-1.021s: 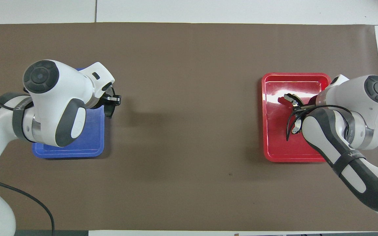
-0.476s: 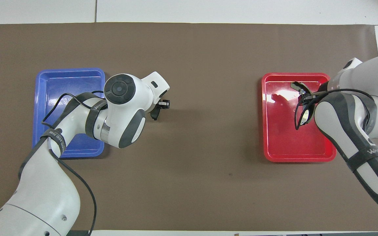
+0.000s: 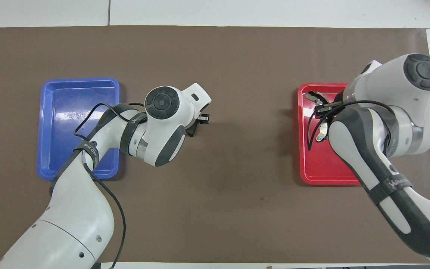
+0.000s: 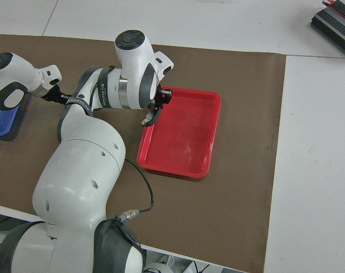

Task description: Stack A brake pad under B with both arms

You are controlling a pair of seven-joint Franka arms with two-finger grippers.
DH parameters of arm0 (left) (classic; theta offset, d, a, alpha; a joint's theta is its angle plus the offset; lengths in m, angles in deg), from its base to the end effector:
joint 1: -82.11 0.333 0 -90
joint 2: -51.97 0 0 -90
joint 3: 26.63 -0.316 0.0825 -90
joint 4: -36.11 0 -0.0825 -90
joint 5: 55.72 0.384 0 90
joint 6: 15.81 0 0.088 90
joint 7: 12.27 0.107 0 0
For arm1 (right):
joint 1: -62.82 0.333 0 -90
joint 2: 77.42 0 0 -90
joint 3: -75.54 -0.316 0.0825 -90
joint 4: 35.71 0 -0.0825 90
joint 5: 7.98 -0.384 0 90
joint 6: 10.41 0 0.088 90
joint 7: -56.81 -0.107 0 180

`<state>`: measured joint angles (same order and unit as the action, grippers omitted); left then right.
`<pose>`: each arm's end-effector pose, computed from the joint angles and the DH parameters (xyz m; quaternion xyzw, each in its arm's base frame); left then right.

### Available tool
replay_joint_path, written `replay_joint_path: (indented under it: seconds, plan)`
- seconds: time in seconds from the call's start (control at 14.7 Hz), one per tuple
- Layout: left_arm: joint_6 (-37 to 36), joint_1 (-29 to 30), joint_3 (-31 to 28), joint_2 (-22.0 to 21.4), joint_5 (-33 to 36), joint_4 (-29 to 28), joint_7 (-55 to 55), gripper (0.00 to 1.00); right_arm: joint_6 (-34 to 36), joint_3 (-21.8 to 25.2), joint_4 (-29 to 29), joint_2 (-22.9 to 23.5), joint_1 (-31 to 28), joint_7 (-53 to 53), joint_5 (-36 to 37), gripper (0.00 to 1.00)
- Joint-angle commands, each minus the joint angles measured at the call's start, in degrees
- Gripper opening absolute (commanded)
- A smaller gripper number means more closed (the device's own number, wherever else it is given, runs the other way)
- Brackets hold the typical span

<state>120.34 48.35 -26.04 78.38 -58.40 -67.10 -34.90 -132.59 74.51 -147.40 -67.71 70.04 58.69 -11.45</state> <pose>0.5470 -0.3737 0.3017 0.9945 -0.0854 0.0408 0.0442 0.5884 0.0876 0.3952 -0.9970 -0.0722 -0.0053 0.0276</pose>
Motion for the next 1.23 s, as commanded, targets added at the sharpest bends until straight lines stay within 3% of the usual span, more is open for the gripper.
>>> replay_joint_path:
  seconds: [0.0,0.07,0.14,0.2,0.41,0.54,0.88,1.16]
  plan:
    - [-0.18,-1.31,-0.86,0.66,-0.74,0.29,-1.1,0.52,-1.21,-0.12,1.64,0.66,3.14,-3.62,-1.37,0.0]
    - [-0.7,-1.22,-0.86,0.57,-0.74,0.29,-1.19,0.64,-1.13,-0.12,2.6,1.09,4.28,-5.29,-1.37,0.0]
    - [-1.06,-1.22,-0.94,0.31,-0.83,0.29,-1.36,0.88,-0.95,-0.12,4.18,2.75,6.04,-6.09,-1.37,0.0]
    - [-1.84,-0.96,-1.03,-0.3,-0.74,0.29,-1.54,0.99,-1.12,-0.12,5.76,4.33,6.84,-6.45,-1.37,0.0]
    - [-7.02,2.36,-1.47,-4.86,-0.74,0.38,-0.66,0.99,-0.43,-0.12,11.11,8.12,9.12,-6.71,-1.46,0.0]
    - [-11.58,5.7,-1.47,-8.72,-0.4,0.64,1.26,0.99,-0.6,-0.2,14.46,11.63,12.54,-12.3,-1.37,0.0]
    - [-25.55,19.4,-1.56,-14.71,-0.22,4.4,22.15,0.99,-2.44,-0.12,21.23,19.19,19.13,-24.7,-1.37,0.0]
    - [-37.86,28.9,-1.65,-16.56,0.13,11.43,32.19,0.99,-6.04,-0.12,22.3,21.57,22.39,-33.33,-3.91,0.0]
